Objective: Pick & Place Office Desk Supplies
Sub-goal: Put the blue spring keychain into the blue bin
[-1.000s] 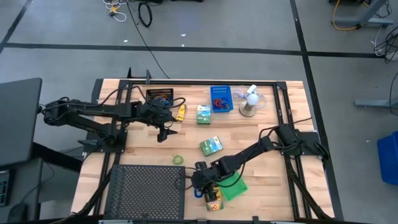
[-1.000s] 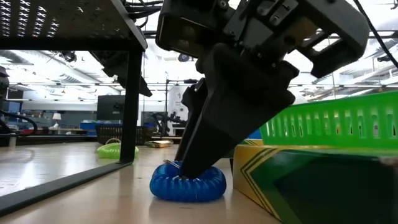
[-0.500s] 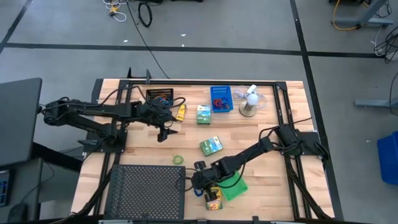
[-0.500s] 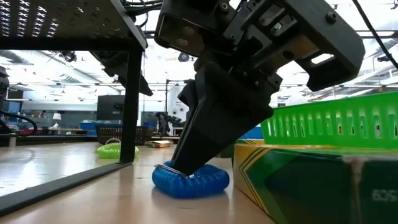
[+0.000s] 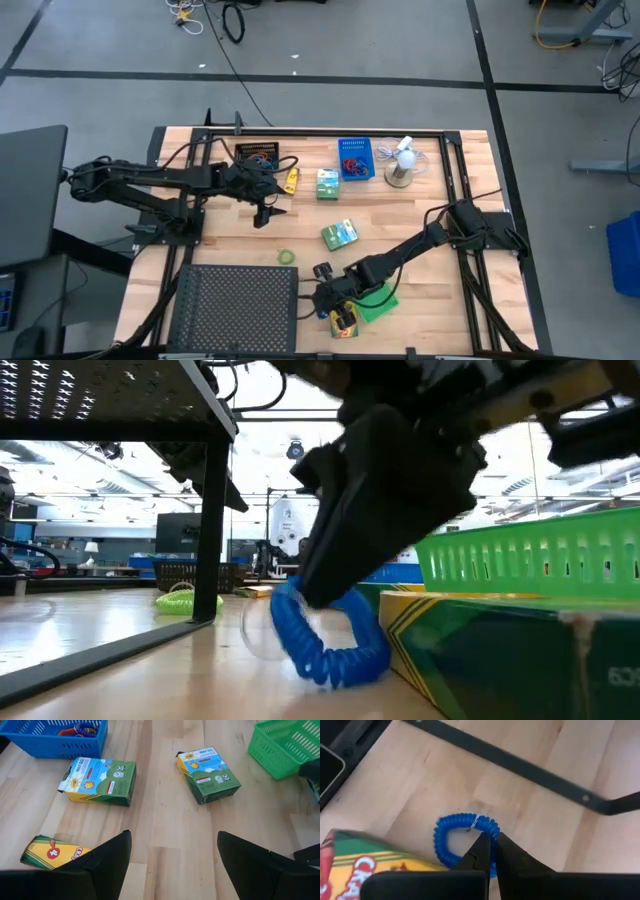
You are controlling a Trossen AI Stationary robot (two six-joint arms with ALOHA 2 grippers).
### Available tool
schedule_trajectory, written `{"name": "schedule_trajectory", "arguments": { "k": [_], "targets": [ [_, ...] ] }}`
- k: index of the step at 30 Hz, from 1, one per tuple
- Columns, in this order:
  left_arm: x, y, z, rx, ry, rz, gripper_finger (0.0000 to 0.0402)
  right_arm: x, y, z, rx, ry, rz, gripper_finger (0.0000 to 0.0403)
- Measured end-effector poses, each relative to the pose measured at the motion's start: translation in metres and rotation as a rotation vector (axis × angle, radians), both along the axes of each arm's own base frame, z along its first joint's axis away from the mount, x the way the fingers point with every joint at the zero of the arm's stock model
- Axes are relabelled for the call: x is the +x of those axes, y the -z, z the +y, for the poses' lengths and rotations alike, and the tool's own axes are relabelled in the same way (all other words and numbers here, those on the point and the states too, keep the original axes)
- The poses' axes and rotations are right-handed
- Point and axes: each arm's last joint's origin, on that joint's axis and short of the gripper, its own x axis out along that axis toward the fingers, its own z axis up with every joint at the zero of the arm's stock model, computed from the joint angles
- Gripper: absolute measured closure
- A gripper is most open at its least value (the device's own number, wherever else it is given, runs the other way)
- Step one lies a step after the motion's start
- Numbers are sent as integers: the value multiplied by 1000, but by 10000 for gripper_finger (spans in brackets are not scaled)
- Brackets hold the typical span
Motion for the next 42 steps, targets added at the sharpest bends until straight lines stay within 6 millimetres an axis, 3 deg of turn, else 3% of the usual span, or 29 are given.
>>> {"name": "schedule_trajectory", "arguments": {
  "k": [7,20,26,36,42],
  "targets": [
    [1,-2,0,9,3,-24,98,-1,-30,3,-23,-29,-131,392],
    [3,-4,0,17,17,-47,98,-28,-117,4,-64,-43,-379,392],
    [6,-10,0,23,67,-121,98,-29,-150,2,-41,-96,-579,392],
    [15,-27,-1,82,168,-323,98,-6,-179,-31,70,-217,-867,392],
    [15,-41,-3,145,237,-449,98,4,-182,-55,62,-197,-897,392]
  ]
}}
